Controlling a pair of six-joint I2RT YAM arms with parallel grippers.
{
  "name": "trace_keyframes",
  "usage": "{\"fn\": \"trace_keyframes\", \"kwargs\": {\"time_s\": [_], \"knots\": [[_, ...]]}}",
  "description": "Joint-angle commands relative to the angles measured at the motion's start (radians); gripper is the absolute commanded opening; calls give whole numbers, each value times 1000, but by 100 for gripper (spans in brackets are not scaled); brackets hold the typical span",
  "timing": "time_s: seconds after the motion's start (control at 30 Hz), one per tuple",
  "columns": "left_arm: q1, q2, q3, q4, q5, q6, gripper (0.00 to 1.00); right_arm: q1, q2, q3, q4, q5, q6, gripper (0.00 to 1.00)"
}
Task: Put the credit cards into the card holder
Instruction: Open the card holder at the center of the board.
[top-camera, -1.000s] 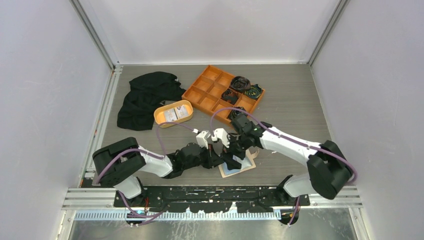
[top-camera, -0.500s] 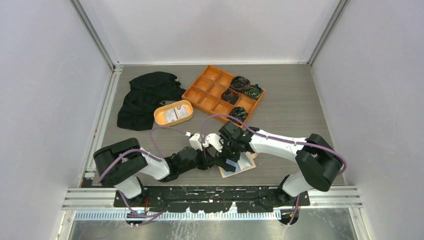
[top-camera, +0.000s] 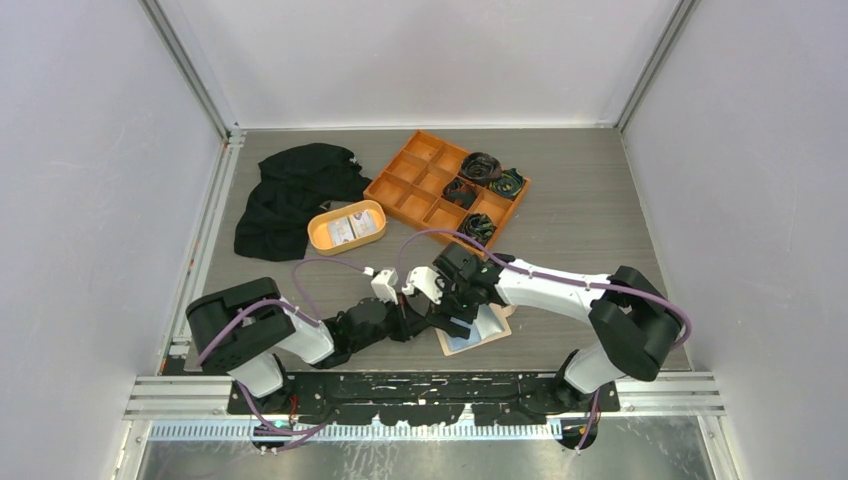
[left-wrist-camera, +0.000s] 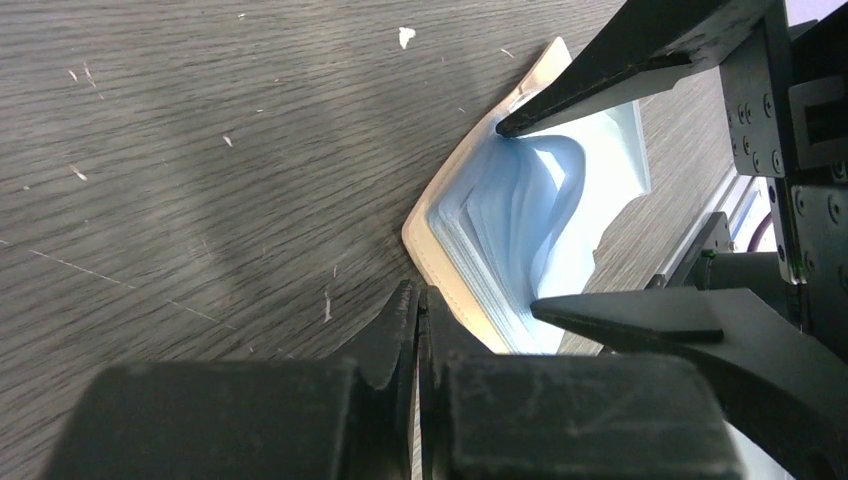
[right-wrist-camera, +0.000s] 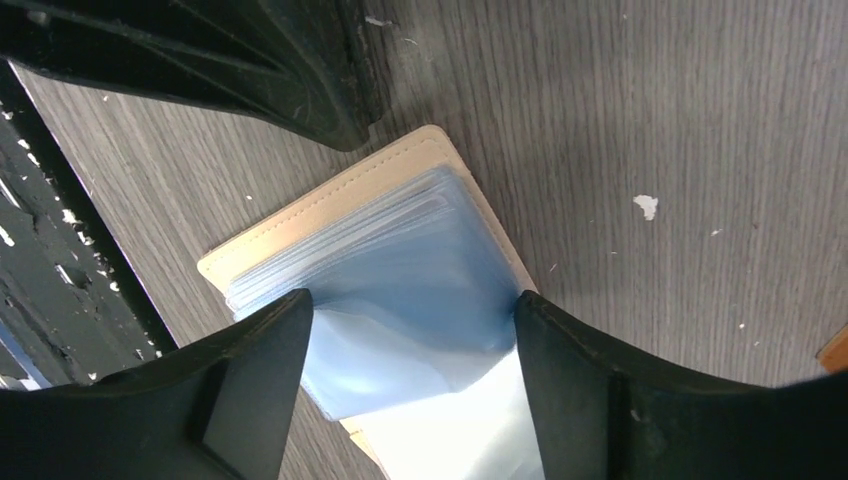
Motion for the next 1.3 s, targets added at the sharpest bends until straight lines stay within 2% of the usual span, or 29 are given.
{"fn": "trace_keyframes", "kwargs": {"time_s": [0.0, 0.13, 0.27, 0.5, 0.6, 0.7, 0.87, 0.97, 1.07, 1.17, 1.27], "knots": [[-3, -28, 1, 83, 11, 3, 0, 4, 28, 24, -5, 81, -36, 74], [-3, -1, 3, 138, 34, -2, 0, -6, 20, 34, -16, 76, -38, 66], [-5, 34, 20, 174, 62, -9, 0, -45, -11, 47, -35, 23, -37, 65], [-10, 75, 59, 196, 71, -7, 2, -140, -100, 49, -77, -156, -67, 68], [-10, 53, 65, 179, 67, 0, 5, -187, -136, 51, -97, -224, -77, 72], [-10, 28, 72, 154, 72, -7, 14, -227, -172, 59, -126, -302, -96, 80], [-28, 27, 91, 115, 65, -76, 23, -323, -258, 60, -194, -425, -181, 80], [-53, 33, 116, 65, 32, -100, 26, -368, -304, 38, -293, -440, -358, 75], [-80, 2, 142, -61, -36, -89, 29, -384, -371, -48, -326, -413, -571, 70], [-108, -63, 168, -201, -112, -58, 34, -385, -408, -132, -364, -454, -790, 54], [-138, -132, 190, -314, -172, -21, 41, -384, -387, -151, -323, -469, -780, 43]]}}
